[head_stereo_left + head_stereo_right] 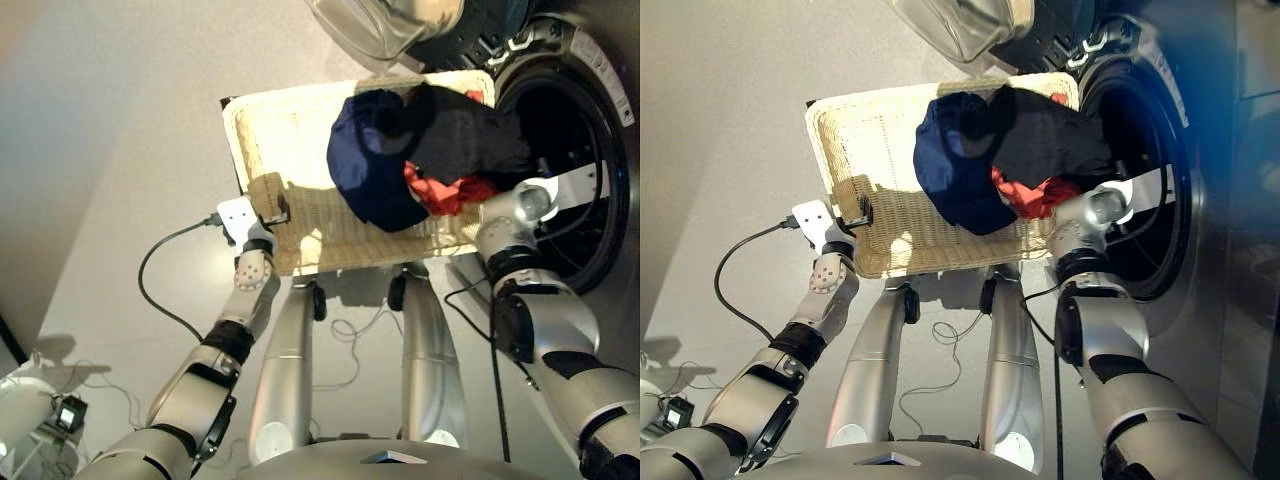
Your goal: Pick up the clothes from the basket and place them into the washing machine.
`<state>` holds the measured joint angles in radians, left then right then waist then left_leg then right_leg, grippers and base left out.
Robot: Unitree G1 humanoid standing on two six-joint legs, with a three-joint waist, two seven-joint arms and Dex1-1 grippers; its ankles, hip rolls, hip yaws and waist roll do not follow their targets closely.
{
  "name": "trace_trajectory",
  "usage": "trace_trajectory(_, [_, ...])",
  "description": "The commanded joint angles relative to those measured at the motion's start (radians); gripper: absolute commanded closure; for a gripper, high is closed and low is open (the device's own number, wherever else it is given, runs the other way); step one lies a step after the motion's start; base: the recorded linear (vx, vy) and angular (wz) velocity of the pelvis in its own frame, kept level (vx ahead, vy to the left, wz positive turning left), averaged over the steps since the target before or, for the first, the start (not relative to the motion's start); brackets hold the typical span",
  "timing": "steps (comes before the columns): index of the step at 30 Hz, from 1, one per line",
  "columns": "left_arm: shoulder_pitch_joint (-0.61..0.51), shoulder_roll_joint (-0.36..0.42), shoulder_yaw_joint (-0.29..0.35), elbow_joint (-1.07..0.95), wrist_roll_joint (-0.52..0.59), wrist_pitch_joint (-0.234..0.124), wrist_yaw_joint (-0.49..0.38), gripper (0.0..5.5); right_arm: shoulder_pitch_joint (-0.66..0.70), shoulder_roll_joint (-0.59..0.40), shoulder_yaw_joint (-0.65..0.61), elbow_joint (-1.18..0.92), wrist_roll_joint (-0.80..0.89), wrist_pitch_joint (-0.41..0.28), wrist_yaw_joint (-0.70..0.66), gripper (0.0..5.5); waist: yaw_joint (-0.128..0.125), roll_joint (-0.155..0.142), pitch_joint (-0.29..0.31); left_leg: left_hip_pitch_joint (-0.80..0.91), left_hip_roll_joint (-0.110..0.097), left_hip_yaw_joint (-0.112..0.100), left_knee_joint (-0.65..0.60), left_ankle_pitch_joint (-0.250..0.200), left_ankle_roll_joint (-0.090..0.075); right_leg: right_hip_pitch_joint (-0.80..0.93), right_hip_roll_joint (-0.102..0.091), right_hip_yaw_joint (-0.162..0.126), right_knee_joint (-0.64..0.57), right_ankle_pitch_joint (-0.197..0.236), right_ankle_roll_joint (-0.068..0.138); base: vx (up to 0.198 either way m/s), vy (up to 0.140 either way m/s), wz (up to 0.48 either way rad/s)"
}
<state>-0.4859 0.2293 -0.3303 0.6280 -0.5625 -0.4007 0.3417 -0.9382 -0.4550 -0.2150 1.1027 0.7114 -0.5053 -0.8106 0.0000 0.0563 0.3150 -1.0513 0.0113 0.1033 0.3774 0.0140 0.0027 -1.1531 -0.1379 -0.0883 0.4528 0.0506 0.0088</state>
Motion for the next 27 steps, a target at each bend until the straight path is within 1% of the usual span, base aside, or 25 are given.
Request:
trace_trajectory(1, [0.031, 0.019, 0.007, -0.002, 0.008, -0.048, -0.01, 0.0, 0.034, -0.21, -0.023, 0.017, -0.067, -0.066, -0.122, 5.5, -0.032, 0.038, -0.083, 0.01, 0.001, -0.05, 0.07, -0.146, 0.0, 0.032, 0.004, 0.004, 0.021, -0.105, 0.104, 0.0, 0.0, 0.0])
trace_trajectory(2, [0.037, 0.028, -0.003, 0.003, 0.009, -0.049, -0.013, 0.0, 0.039, -0.301, -0.02, 0.03, -0.088, -0.06, -0.149, 5.5, -0.033, 0.033, -0.095, 0.002, 0.001, -0.055, 0.077, -0.148, 0.001, 0.023, 0.004, 0.006, 0.028, -0.108, 0.105, 0.0, 0.0, 0.0])
trace_trajectory(4, [0.038, 0.03, -0.015, 0.009, 0.009, -0.049, -0.014, 0.0, 0.041, -0.369, -0.004, 0.057, -0.075, -0.049, -0.126, 5.5, -0.028, 0.032, -0.109, -0.008, 0.003, -0.058, 0.08, -0.149, 0.0, 0.011, 0.0, 0.01, 0.034, -0.111, 0.107, 0.0, 0.0, 0.0])
trace_trajectory(5, [0.038, 0.028, -0.017, 0.009, 0.008, -0.05, -0.015, 0.0, 0.038, -0.375, -0.001, 0.065, -0.066, -0.05, -0.117, 5.5, -0.027, 0.034, -0.112, -0.011, 0.002, -0.058, 0.08, -0.149, 0.0, 0.009, 0.0, 0.01, 0.035, -0.111, 0.107, 0.0, 0.0, 0.0])
trace_trajectory(6, [0.032, 0.025, -0.023, 0.018, 0.005, -0.05, -0.011, 0.0, 0.032, -0.376, 0.028, 0.064, -0.058, -0.044, -0.087, 5.5, -0.025, 0.031, -0.121, -0.01, 0.003, -0.058, 0.077, -0.148, -0.001, 0.01, -0.003, 0.011, 0.033, -0.11, 0.108, 0.0, 0.0, 0.0])
trace_trajectory(8, [0.024, 0.015, -0.031, 0.037, 0.005, -0.053, -0.013, 0.0, 0.011, -0.332, 0.062, 0.06, -0.046, -0.046, -0.052, 5.5, -0.024, 0.03, -0.127, -0.005, 0.001, -0.057, 0.069, -0.146, -0.002, 0.014, -0.004, 0.013, 0.028, -0.108, 0.107, 0.0, 0.0, 0.0])
trace_trajectory(9, [0.017, 0.01, -0.034, 0.043, 0.005, -0.057, -0.013, 0.0, 0.003, -0.302, 0.082, 0.057, -0.033, -0.043, -0.013, 5.5, -0.023, 0.029, -0.13, -0.001, 0.0, -0.055, 0.064, -0.145, -0.004, 0.019, -0.005, 0.013, 0.022, -0.105, 0.107, 0.0, 0.0, 0.0])
trace_trajectory(10, [0.012, 0.007, -0.035, 0.049, 0.002, -0.06, -0.015, 0.0, -0.005, -0.276, 0.107, 0.052, -0.014, -0.041, 0.029, 3.77, -0.023, 0.026, -0.132, 0.003, -0.001, -0.054, 0.058, -0.144, -0.005, 0.023, -0.005, 0.014, 0.017, -0.102, 0.107, 0.0, 0.0, 0.0])
trace_trajectory(11, [0.006, 0.003, -0.033, 0.055, 0.0, -0.061, -0.02, 0.0, -0.006, -0.247, 0.136, 0.039, 0.007, -0.037, 0.091, 0.0, -0.025, 0.024, -0.132, 0.006, 0.0, -0.054, 0.054, -0.142, -0.006, 0.028, -0.006, 0.013, 0.013, -0.098, 0.107, 0.0, 0.0, 0.0])
trace_trajectory(12, [-0.003, -0.002, -0.03, 0.066, -0.004, -0.061, -0.025, 0.0, -0.002, -0.212, 0.161, 0.03, 0.031, -0.03, 0.153, 0.0, -0.026, 0.023, -0.133, 0.012, 0.0, -0.053, 0.048, -0.139, -0.008, 0.033, -0.006, 0.012, 0.007, -0.095, 0.106, 0.0, 0.0, 0.0])
trace_trajectory(15, [-0.02, -0.008, -0.013, 0.068, -0.019, -0.058, -0.039, 0.0, 0.024, -0.115, 0.222, -0.051, 0.074, -0.037, 0.266, 0.0, -0.034, 0.019, -0.129, 0.037, -0.002, -0.053, 0.021, -0.129, -0.015, 0.061, -0.005, 0.009, -0.014, -0.088, 0.106, 0.0, 0.0, 0.0])
trace_trajectory(16, [-0.022, -0.008, -0.006, 0.069, -0.022, -0.056, -0.044, 0.0, 0.041, -0.091, 0.228, -0.065, 0.067, -0.036, 0.282, 0.0, -0.037, 0.017, -0.126, 0.044, -0.003, -0.053, 0.016, -0.125, -0.017, 0.071, -0.006, 0.005, -0.019, -0.085, 0.106, 0.0, 0.0, 0.0])
trace_trajectory(17, [-0.021, -0.006, -0.005, 0.069, -0.022, -0.056, -0.045, 0.0, 0.043, -0.089, 0.227, -0.067, 0.065, -0.036, 0.281, 0.0, -0.038, 0.017, -0.126, 0.045, -0.003, -0.054, 0.015, -0.124, -0.017, 0.073, -0.006, 0.005, -0.02, -0.085, 0.106, 0.0, 0.0, 0.0])
trace_trajectory(18, [-0.018, -0.009, 0.007, 0.057, -0.031, -0.053, -0.064, 0.0, 0.067, -0.035, 0.263, -0.125, 0.05, -0.03, 0.336, 0.0, -0.04, 0.015, -0.121, 0.063, -0.004, -0.056, -0.005, -0.114, -0.021, 0.091, -0.008, -0.001, -0.034, -0.076, 0.107, 0.0, 0.0, 0.0])
trace_trajectory(19, [-0.015, -0.008, 0.012, 0.056, -0.036, -0.052, -0.073, 0.0, 0.082, -0.016, 0.28, -0.134, 0.026, -0.019, 0.361, 0.0, -0.039, 0.013, -0.12, 0.076, -0.006, -0.057, -0.019, -0.109, -0.023, 0.104, -0.008, -0.003, -0.047, -0.071, 0.108, 0.0, 0.0, 0.0])
trace_trajectory(21, [-0.012, -0.009, 0.018, 0.053, -0.049, -0.053, -0.096, 0.0, 0.101, 0.008, 0.316, -0.15, -0.012, 0.005, 0.399, 0.0, -0.038, 0.008, -0.116, 0.106, -0.006, -0.056, -0.055, -0.093, -0.029, 0.132, -0.011, -0.01, -0.075, -0.057, 0.112, 0.0, 0.0, 0.0])
trace_trajectory(22, [-0.013, -0.009, 0.015, 0.054, -0.054, -0.052, -0.112, 0.0, 0.108, 0.008, 0.36, -0.16, -0.07, 0.031, 0.425, 0.0, -0.038, 0.003, -0.113, 0.122, -0.007, -0.056, -0.074, -0.083, -0.032, 0.149, -0.011, -0.013, -0.094, -0.05, 0.113, 0.0, 0.0, 0.0])
trace_trajectory(26, [-0.028, -0.021, -0.02, 0.082, -0.064, -0.04, -0.181, 0.0, 0.149, 0.048, 0.457, -0.18, -0.194, 0.084, 0.482, 0.0, -0.044, -0.012, -0.097, 0.202, -0.012, -0.055, -0.146, -0.049, -0.043, 0.225, -0.005, -0.023, -0.169, -0.017, 0.121, 0.0, 0.0, 0.0])
trace_trajectory(27, [-0.029, -0.021, -0.02, 0.083, -0.064, -0.04, -0.182, 0.0, 0.15, 0.048, 0.457, -0.181, -0.195, 0.085, 0.482, 0.0, -0.044, -0.012, -0.094, 0.207, -0.012, -0.055, -0.149, -0.048, -0.043, 0.229, -0.005, -0.024, -0.172, -0.016, 0.121, 0.0, 0.0, 0.0])
